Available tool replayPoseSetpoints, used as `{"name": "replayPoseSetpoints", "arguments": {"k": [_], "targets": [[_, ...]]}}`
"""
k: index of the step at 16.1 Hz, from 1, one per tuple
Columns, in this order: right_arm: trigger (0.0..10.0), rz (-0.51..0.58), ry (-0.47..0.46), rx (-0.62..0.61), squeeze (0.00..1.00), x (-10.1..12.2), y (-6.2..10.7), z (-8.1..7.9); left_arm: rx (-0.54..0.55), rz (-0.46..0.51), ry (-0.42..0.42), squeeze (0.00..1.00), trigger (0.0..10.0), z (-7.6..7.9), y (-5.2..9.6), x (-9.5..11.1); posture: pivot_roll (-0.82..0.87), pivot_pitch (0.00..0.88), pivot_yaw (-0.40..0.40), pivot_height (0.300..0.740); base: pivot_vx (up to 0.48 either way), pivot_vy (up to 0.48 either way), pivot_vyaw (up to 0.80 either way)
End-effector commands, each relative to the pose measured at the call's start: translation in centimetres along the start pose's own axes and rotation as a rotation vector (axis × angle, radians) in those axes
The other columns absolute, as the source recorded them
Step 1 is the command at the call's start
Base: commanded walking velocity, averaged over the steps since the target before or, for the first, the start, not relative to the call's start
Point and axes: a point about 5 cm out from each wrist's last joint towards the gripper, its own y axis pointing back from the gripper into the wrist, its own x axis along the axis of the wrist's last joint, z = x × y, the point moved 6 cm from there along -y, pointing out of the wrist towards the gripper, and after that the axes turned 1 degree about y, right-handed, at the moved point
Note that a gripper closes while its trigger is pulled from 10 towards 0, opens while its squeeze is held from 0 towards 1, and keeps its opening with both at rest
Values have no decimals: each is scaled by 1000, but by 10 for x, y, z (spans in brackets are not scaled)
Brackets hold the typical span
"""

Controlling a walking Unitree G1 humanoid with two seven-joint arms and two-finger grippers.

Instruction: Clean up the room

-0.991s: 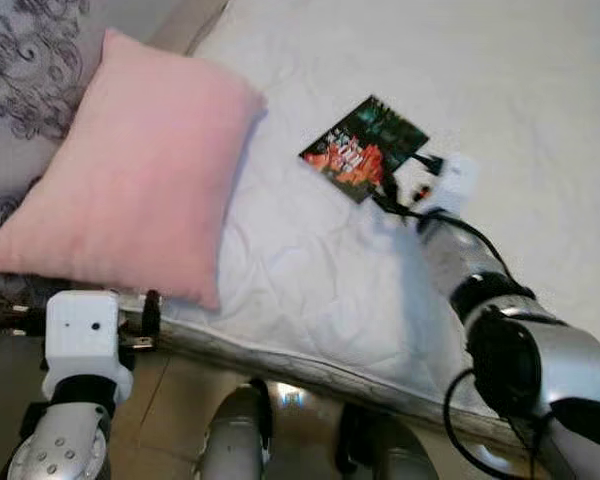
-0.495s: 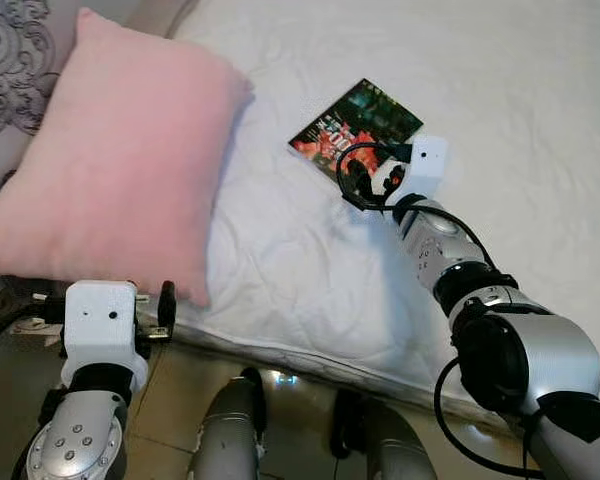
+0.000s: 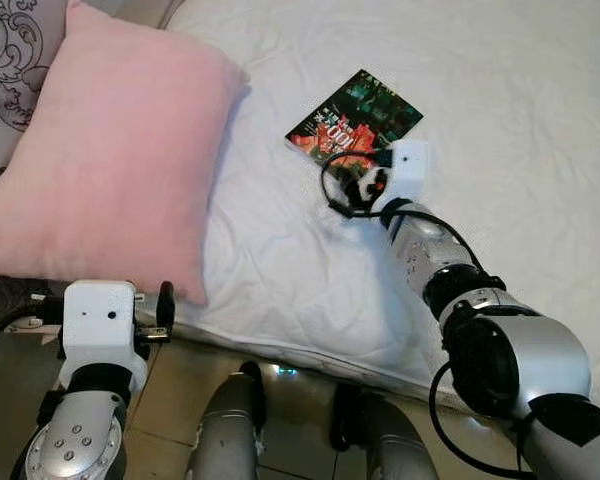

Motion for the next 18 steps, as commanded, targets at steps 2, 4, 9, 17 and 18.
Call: {"name": "replayPoseSetpoints", "arguments": {"k": [2, 4, 9, 17, 18], "targets": [[0, -46, 30, 18, 0, -14, 1, -5, -8, -27, -5, 0, 10000, 3, 0, -5, 439, 388, -35, 740, 0, 0, 0], [0, -56, -1, -2, 0, -17, 2, -2, -6, -27, -6, 0, 10000, 3, 1, -5, 443, 387, -36, 740, 0, 0, 0], [0, -84, -78, -78, 0, -27, 6, 13, -9, -25, 46, 0, 10000, 6, -1, -3, 437, 388, -38, 740, 0, 0, 0], [0, -117, -306, -36, 0, -38, 6, -1, -27, -13, 43, 0, 10000, 7, -4, 3, 446, 390, -23, 740, 0, 0, 0], [0, -111, -308, 12, 0, -36, 4, -13, -27, -12, 42, 0, 10000, 6, -5, 4, 445, 390, -22, 740, 0, 0, 0]]}}
